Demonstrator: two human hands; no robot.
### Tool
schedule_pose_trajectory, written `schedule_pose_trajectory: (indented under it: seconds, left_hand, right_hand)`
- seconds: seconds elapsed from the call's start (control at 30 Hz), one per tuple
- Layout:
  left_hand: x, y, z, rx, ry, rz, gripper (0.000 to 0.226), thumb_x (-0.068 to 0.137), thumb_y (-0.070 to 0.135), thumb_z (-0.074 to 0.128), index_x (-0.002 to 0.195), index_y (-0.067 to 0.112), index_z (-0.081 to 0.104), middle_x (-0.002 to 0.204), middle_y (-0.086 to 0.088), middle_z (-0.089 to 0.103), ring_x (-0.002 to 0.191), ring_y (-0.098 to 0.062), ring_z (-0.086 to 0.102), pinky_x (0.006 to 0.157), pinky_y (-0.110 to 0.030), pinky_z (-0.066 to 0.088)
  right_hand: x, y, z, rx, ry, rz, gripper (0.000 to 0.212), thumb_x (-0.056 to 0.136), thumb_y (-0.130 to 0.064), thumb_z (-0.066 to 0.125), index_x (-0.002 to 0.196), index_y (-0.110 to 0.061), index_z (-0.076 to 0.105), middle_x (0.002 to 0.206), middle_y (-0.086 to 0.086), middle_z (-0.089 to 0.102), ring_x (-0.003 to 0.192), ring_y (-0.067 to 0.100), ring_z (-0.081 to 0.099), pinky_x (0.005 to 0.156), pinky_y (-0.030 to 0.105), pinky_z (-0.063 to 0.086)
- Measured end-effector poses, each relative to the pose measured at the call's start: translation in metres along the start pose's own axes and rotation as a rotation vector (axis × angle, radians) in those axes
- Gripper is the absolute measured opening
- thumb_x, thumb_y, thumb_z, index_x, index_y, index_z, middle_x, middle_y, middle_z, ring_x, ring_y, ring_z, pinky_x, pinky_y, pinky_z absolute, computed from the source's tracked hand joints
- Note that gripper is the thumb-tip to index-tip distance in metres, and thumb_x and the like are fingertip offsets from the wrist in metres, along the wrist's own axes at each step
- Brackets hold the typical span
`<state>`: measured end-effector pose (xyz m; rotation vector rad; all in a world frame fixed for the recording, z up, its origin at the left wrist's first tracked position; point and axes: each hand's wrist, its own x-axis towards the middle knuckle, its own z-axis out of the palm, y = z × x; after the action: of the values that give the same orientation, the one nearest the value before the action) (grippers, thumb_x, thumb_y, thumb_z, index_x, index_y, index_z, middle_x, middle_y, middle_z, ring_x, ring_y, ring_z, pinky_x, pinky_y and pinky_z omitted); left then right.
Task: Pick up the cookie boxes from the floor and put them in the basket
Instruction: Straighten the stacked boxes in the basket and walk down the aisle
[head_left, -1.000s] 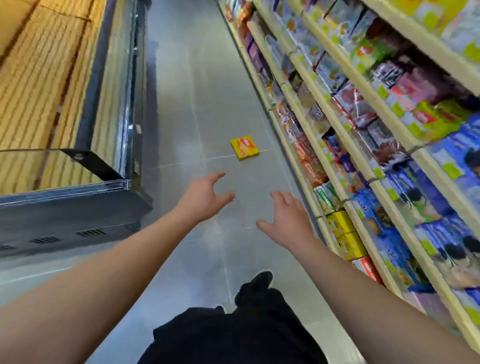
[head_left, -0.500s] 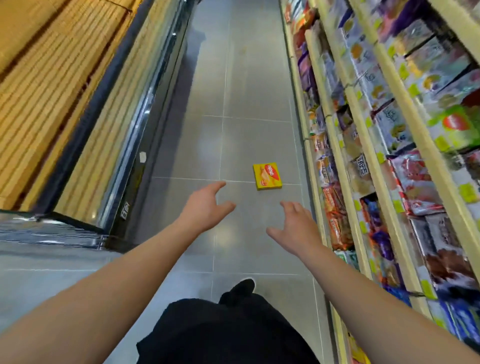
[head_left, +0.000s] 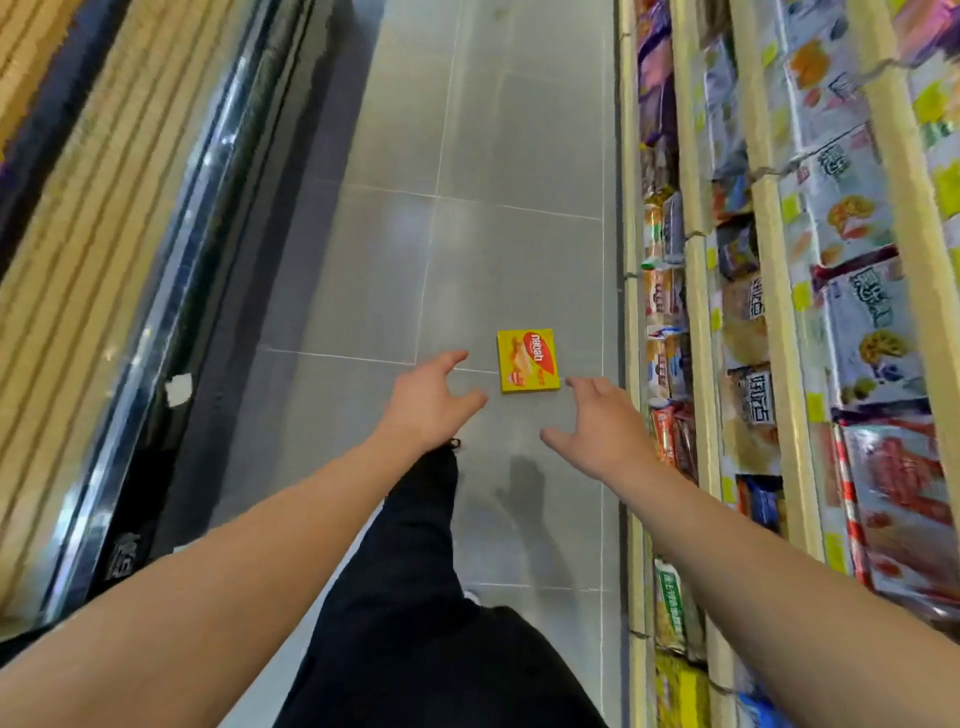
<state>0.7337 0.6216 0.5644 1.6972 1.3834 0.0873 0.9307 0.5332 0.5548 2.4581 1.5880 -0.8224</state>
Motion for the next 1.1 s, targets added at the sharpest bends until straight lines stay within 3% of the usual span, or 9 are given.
schedule_pose_trajectory:
  seconds: [0.27,0.47,0.57,0.77,0.9,1.0,1.1]
  left_hand:
    - [0.174,0.011,0.031,0.031,-0.108,-0.061,0.057,0.085,0.029,0.065,0.139,0.021,0.047,0.142,-0.001,0.050,0.130,-0.018,0.045,0.104,-0.023,0.030]
    - [0.292,-0.014,0.108,0.040,-0.153,-0.195,0.056,0.086,0.031,0.066,0.138,0.020,0.049,0.138,-0.004,0.053,0.127,-0.017,0.048,0.102,-0.022,0.031]
    - [0.356,-0.044,0.172,0.035,-0.123,-0.262,0.055,0.085,0.031,0.067,0.137,0.023,0.050,0.136,-0.003,0.055,0.124,-0.018,0.051,0.100,-0.021,0.032]
    - [0.456,-0.130,0.298,0.022,-0.116,-0.350,0.058,0.085,0.037,0.065,0.138,0.022,0.048,0.139,0.001,0.053,0.126,-0.019,0.050,0.106,-0.032,0.038]
    - [0.507,-0.191,0.370,0.027,-0.139,-0.392,0.059,0.084,0.037,0.066,0.138,0.021,0.047,0.139,0.001,0.053,0.124,-0.020,0.051,0.103,-0.033,0.040]
    - [0.537,-0.226,0.413,0.005,-0.125,-0.436,0.059,0.083,0.036,0.066,0.137,0.020,0.047,0.137,0.000,0.054,0.119,-0.019,0.054,0.099,-0.033,0.043]
    - [0.559,-0.257,0.442,-0.018,-0.119,-0.472,0.050,0.082,0.038,0.066,0.127,0.020,0.053,0.122,-0.002,0.060,0.101,-0.016,0.061,0.088,-0.033,0.049]
  right_hand:
    - [0.163,0.032,0.001,0.057,-0.134,0.122,0.075,0.082,-0.051,0.064,0.142,-0.013,0.039,0.141,0.011,0.045,0.129,0.033,0.042,0.106,0.043,0.040]
    - [0.275,0.095,0.063,0.178,-0.256,0.268,0.073,0.080,-0.046,0.066,0.141,-0.012,0.042,0.138,0.013,0.048,0.127,0.033,0.045,0.105,0.041,0.039]
    - [0.345,0.137,0.118,0.181,-0.280,0.279,0.072,0.079,-0.045,0.065,0.139,-0.011,0.043,0.135,0.013,0.049,0.126,0.034,0.046,0.104,0.042,0.041]
    - [0.471,0.205,0.246,0.216,-0.342,0.269,0.060,0.080,-0.043,0.067,0.128,-0.012,0.049,0.126,0.013,0.051,0.120,0.035,0.050,0.097,0.040,0.043]
    - [0.528,0.237,0.331,0.254,-0.368,0.304,0.066,0.076,-0.043,0.071,0.129,-0.012,0.049,0.124,0.015,0.051,0.118,0.036,0.049,0.099,0.042,0.044]
    - [0.564,0.260,0.382,0.320,-0.280,0.364,0.069,0.075,-0.038,0.074,0.130,-0.009,0.046,0.127,0.014,0.049,0.121,0.032,0.046,0.101,0.039,0.040]
    - [0.584,0.270,0.420,0.396,-0.181,0.436,0.068,0.075,-0.038,0.074,0.129,-0.006,0.047,0.127,0.014,0.049,0.119,0.029,0.047,0.097,0.033,0.037]
